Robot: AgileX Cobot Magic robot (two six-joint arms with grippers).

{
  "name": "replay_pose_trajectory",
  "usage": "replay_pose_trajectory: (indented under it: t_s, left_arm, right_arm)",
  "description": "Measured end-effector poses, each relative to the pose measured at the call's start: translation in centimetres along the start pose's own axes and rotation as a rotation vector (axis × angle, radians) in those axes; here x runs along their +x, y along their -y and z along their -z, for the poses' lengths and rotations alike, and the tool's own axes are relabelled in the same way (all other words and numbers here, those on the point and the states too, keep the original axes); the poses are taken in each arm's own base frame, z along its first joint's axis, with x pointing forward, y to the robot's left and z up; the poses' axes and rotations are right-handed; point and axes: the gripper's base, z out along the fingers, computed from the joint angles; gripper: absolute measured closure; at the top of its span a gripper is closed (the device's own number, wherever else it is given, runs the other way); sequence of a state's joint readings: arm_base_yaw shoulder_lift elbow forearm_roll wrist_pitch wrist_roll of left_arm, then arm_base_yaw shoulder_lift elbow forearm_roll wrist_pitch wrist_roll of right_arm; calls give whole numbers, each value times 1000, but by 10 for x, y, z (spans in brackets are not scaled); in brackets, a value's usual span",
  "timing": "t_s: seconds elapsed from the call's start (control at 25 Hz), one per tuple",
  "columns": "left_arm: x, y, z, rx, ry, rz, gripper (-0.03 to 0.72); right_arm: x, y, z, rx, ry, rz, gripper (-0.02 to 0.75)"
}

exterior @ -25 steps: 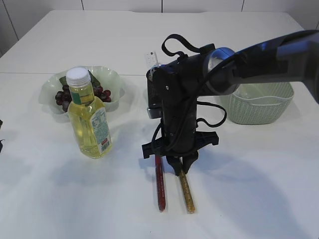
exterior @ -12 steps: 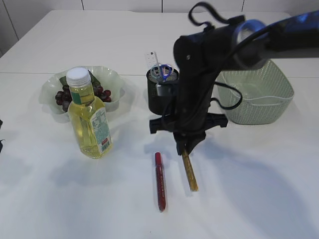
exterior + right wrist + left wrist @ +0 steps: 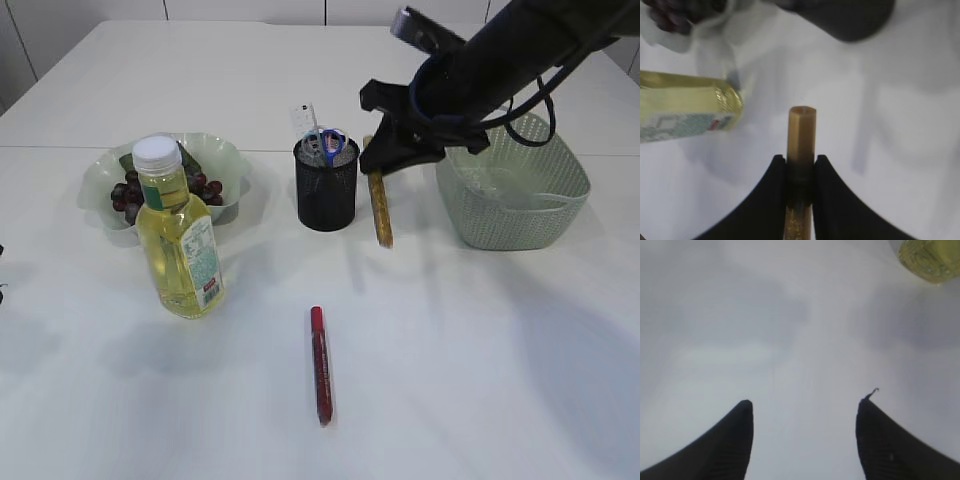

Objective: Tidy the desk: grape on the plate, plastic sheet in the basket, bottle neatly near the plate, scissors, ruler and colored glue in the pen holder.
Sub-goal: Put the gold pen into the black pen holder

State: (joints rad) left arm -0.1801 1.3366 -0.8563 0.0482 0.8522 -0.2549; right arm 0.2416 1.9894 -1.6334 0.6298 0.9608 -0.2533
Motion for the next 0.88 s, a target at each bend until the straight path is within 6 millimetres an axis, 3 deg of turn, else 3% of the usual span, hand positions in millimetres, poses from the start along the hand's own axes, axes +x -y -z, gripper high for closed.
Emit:
replay_pose_trajectory:
  t_s: [0.2,0.48,0.68,0.88]
  left_arm:
    - [1,0,0,-2,-6,0,219]
    - [2,0,0,-5,-22,0,219]
    - [2,0,0,-5,-22,0,219]
    - [2,-1,0,-6,-22,0,219]
  right_arm:
    - [-24,4,13,-108,245,145,620]
    - [-50,3,22,-120,571,324,621]
    - [-61,15,5,-109,721,396,621]
    - [-66,27,-15,-75,763,478,621]
